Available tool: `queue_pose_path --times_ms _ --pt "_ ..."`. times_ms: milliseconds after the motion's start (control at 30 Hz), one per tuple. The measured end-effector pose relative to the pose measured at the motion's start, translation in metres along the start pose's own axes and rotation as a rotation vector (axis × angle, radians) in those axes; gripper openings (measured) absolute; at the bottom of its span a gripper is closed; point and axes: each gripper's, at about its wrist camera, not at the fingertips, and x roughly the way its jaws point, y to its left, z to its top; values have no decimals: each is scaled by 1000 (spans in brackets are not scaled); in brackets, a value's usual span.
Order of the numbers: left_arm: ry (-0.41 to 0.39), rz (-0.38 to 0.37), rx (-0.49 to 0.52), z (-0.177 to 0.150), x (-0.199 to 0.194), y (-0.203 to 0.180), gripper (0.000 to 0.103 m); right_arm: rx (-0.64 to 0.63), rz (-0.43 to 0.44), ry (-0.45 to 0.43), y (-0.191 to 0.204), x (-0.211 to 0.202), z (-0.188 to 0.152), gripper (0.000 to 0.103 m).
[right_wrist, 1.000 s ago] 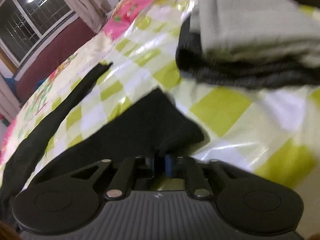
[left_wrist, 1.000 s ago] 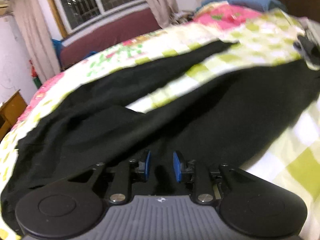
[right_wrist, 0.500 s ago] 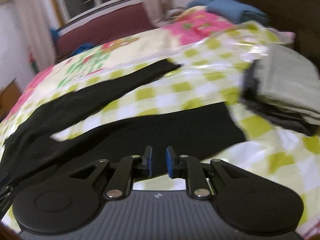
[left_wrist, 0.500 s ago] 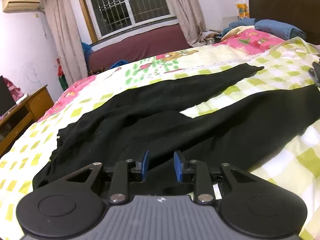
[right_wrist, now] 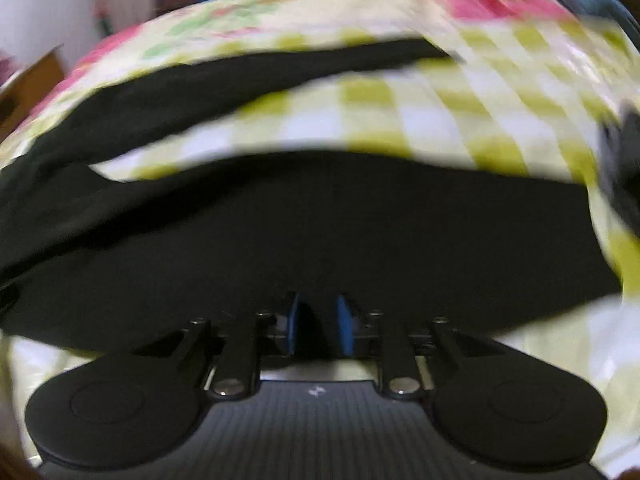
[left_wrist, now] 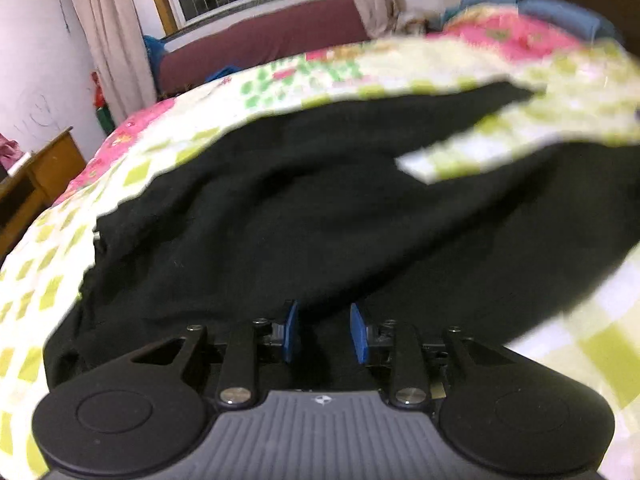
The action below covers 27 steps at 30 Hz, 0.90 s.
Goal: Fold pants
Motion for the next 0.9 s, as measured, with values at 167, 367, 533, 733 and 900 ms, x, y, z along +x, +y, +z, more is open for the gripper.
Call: queue_pose_path --times_ms 167,367,533,733,900 --pt "-84 99 46 52 20 71 53 -323 151 -33 54 7 84 26" --pt "42 194 -48 86 79 152 53 -561 246 -10 143 94 179 27" --pt "129 184 52 102 107 179 55 -640 284 23 180 122 215 36" --pt "134 115 99 113 146 218 66 -773 255 33 227 157 251 41" --pt "199 -44 122 120 183 245 67 -858 212 106 262 190 276 42"
